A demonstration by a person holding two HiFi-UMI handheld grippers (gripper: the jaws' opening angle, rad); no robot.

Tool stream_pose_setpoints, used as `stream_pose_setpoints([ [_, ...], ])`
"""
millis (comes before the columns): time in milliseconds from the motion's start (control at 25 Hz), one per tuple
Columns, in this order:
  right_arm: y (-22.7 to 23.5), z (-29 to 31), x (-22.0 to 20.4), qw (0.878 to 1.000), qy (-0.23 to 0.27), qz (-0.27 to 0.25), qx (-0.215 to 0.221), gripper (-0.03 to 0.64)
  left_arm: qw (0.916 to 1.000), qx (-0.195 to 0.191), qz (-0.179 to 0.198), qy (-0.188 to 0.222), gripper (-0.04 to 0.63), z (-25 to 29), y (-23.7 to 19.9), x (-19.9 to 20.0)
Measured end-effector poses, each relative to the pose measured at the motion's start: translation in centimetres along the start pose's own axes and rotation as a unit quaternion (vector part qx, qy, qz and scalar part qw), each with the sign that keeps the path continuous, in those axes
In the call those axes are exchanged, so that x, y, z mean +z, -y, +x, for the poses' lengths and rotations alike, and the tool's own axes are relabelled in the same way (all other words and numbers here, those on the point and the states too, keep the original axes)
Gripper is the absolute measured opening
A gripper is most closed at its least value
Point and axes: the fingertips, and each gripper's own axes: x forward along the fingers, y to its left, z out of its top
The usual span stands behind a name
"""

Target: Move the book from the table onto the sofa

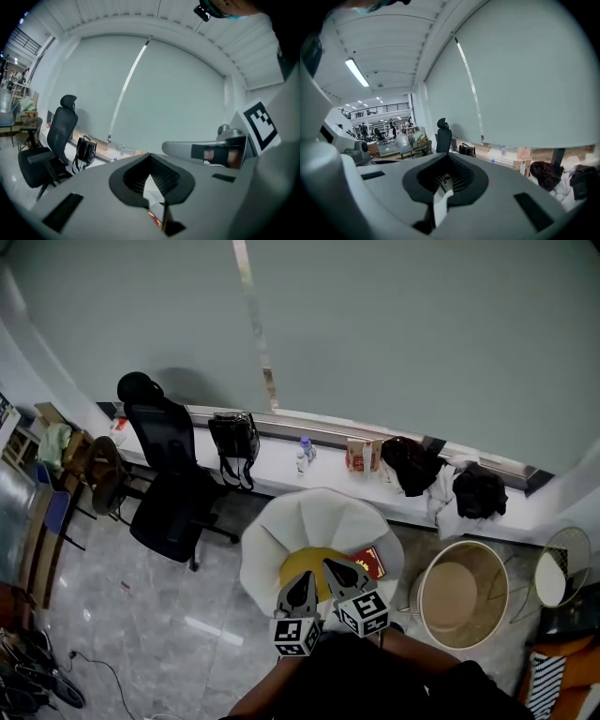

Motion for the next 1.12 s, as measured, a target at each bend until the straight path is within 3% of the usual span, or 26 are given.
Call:
stream_pose_setpoints([
  [160,-1.6,-1.3,2.4,0.999,0.031,-0.041,-0.015,0.015,0.9983,-0.007,0.043,0.038,0.017,-0.7,1.2,2.4],
  [320,-2.7,-1.7,2.2,0.996,0.036,-0.078,-0.018,0.015,0.9975,-0.001,0.046,0.053,0.017,-1.2,1.2,3.2],
  [680,-4.2,-1.5,0.6,0.997,0.021,-0.073,-0.019,0.015,0.9973,0.022,0.04,0.057,0.017,-3.0,-0.3,2.8],
  [1120,-5.5,-0.7,0.2,0.997,0.012,-0.079,-0.014,0.015,0.9964,0.011,0.057,0.061,0.017,-3.7,-0.7,2.9],
])
